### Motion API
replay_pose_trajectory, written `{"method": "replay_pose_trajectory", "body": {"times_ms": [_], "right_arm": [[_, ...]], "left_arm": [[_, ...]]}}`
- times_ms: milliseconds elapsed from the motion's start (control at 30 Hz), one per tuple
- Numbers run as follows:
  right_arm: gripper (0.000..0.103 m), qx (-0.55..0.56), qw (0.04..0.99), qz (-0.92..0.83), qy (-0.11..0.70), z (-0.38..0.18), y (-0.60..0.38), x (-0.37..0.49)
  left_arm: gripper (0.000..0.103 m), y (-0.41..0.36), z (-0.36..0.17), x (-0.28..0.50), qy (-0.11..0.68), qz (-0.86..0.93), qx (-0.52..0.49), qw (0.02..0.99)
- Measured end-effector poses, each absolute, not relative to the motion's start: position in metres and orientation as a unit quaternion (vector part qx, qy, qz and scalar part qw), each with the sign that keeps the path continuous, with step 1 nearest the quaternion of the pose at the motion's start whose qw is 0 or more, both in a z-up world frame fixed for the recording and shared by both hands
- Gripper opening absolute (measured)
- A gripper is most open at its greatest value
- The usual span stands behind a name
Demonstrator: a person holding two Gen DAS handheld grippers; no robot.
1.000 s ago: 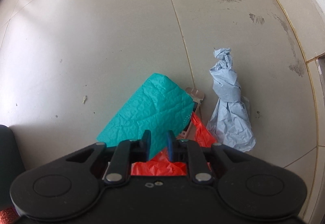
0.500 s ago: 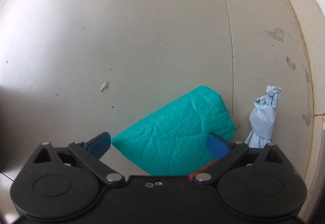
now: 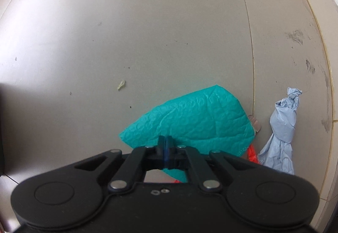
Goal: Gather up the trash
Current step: 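Lift the teal plastic sheet into the teal bin and release it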
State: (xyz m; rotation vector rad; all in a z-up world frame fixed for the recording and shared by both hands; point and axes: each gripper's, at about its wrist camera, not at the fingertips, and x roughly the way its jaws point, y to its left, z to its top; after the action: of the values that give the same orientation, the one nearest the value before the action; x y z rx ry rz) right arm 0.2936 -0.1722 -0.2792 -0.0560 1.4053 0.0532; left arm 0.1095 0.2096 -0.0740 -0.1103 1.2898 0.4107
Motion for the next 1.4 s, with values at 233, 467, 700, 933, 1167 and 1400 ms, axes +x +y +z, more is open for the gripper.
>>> {"method": "replay_pose_trajectory", "body": {"times_ms": [233,467,700,933,1167,1400], "right_arm": [[0.091,-0.05,0.759,0.025,0.649,-0.295,-0.166,0.288],[0.063,-0.036,0.757,0.029,0.651,-0.313,-0.162,0.284],[0.02,-0.02,0.767,0.035,0.641,-0.311,-0.173,0.269],[0.004,-0.019,0.763,0.044,0.645,-0.309,-0.176,0.263],[0.003,-0.012,0.78,0.068,0.622,-0.253,-0.196,0.248],[0.002,0.003,0.811,0.108,0.575,-0.16,-0.191,0.227]], "left_arm": [[0.01,0.209,-0.072,0.11,0.597,0.191,-0.047,0.777],[0.01,0.209,-0.072,0.111,0.598,0.191,-0.045,0.777],[0.01,0.209,-0.073,0.111,0.597,0.189,-0.047,0.778],[0.01,0.209,-0.074,0.11,0.597,0.19,-0.047,0.778],[0.01,0.21,-0.075,0.11,0.594,0.192,-0.05,0.78],[0.01,0.21,-0.076,0.109,0.592,0.195,-0.05,0.78]]}}
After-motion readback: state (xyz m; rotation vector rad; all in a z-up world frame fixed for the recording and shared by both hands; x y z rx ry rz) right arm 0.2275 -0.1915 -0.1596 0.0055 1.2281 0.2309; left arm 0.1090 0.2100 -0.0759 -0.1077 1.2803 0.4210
